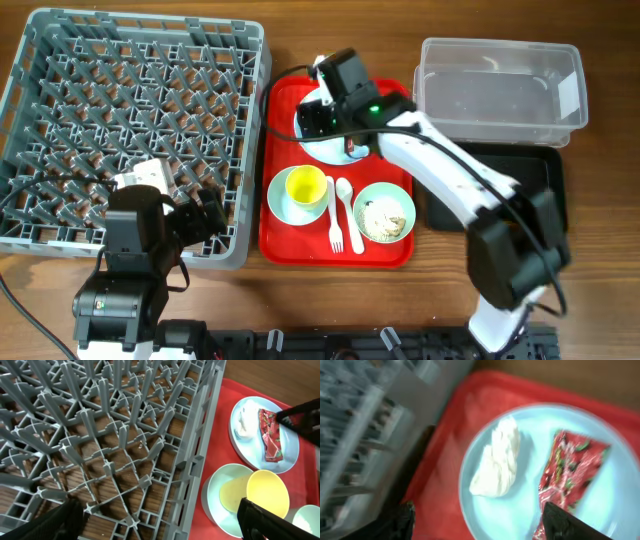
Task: Sort waste into correct bins and load items into the dishwasher rack
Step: 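Grasp the red wrapper on the white plate with the right gripper, carry to clear bin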
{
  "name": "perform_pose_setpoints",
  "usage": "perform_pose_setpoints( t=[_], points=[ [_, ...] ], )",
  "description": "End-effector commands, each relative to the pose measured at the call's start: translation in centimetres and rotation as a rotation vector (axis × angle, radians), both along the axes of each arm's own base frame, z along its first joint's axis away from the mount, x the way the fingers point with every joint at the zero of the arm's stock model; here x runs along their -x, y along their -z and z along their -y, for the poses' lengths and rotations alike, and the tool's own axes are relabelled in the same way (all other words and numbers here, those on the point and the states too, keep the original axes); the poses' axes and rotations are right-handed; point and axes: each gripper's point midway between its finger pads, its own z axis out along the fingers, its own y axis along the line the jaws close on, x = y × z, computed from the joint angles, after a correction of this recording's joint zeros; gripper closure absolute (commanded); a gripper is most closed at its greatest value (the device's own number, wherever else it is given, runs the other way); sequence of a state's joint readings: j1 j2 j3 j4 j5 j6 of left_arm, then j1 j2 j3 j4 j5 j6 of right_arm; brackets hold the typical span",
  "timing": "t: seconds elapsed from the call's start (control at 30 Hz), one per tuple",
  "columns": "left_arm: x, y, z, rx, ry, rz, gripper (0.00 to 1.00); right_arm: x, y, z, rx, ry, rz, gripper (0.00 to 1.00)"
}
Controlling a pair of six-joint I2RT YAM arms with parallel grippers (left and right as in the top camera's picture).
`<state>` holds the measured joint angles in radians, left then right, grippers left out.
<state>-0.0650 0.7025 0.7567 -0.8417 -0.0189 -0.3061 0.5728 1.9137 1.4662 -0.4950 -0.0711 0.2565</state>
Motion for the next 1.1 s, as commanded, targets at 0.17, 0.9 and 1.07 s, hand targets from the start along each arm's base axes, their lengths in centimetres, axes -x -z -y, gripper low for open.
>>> perform_pose_setpoints(
  t=[0.17,0.9,1.07],
  points=[
    [-0.2,-0.7,-0.2,-0.001,-0.022,0.020,0.00,-1.1,8.2,-1.0,0.006,0.118,-0.127,0.34],
    [-0.2,-0.7,-0.2,-0.001,-0.022,0.020,0.00,-5.1,-6.9,23.6,0.058,0.607,0.073,0.85],
    [-0.2,-0.7,-0.2,-0.001,-0.022,0.020,0.00,-6.1,-6.7,26.7,0.038,0.669,0.080,0.16]
  ],
)
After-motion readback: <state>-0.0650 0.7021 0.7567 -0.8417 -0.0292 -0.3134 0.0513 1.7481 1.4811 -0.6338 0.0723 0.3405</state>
